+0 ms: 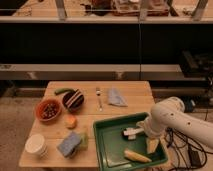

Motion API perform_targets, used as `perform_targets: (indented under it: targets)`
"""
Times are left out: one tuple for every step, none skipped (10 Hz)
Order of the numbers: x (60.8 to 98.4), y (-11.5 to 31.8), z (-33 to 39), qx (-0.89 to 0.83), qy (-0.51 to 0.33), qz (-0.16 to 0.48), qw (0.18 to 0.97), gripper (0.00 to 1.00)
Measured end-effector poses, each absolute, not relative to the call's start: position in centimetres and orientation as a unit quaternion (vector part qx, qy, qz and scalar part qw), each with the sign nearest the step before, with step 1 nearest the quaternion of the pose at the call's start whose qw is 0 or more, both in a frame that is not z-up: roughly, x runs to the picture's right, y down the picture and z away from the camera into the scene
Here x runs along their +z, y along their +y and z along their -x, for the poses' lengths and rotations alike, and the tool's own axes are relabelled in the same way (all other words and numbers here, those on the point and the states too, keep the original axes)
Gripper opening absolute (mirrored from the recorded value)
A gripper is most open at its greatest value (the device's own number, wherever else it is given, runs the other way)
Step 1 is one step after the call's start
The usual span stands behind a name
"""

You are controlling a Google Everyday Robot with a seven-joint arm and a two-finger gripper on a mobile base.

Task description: Place brush in table surface

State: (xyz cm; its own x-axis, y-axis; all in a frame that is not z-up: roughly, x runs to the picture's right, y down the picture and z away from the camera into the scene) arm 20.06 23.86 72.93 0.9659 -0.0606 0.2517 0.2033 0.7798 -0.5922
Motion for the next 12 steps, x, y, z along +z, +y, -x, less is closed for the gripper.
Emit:
perform_targets:
  targets:
    - [73.4,23.3,-20.0,-0.066,-0.112,0.322,0.938,0.80]
    - [74.2,22.6,-19.8,-0.059,-0.113,0.320,0.939,0.77]
    - [74.8,22.3,-19.8,-0.056,-0.113,0.319,0.939,0.70]
    - [75.6,22.2,-19.7,-0.054,-0.118,0.319,0.939,0.61]
    - [76.6,22.5,-20.1,-0.053,-0.121,0.323,0.937,0.53]
    - [77.8,23.3,-20.5,-0.052,-0.121,0.326,0.936,0.49]
    - [78.9,24.1,-20.8,-0.053,-0.122,0.328,0.935,0.42]
    - [79.6,24.6,-20.7,-0.059,-0.122,0.326,0.935,0.32]
    - [79.8,24.8,-20.7,-0.059,-0.122,0.324,0.936,0.23]
    - [79.7,24.8,-20.9,-0.057,-0.122,0.319,0.938,0.20]
    - [79.3,24.5,-21.1,-0.053,-0.122,0.315,0.940,0.19]
    - [78.0,23.5,-21.4,-0.050,-0.120,0.303,0.944,0.19]
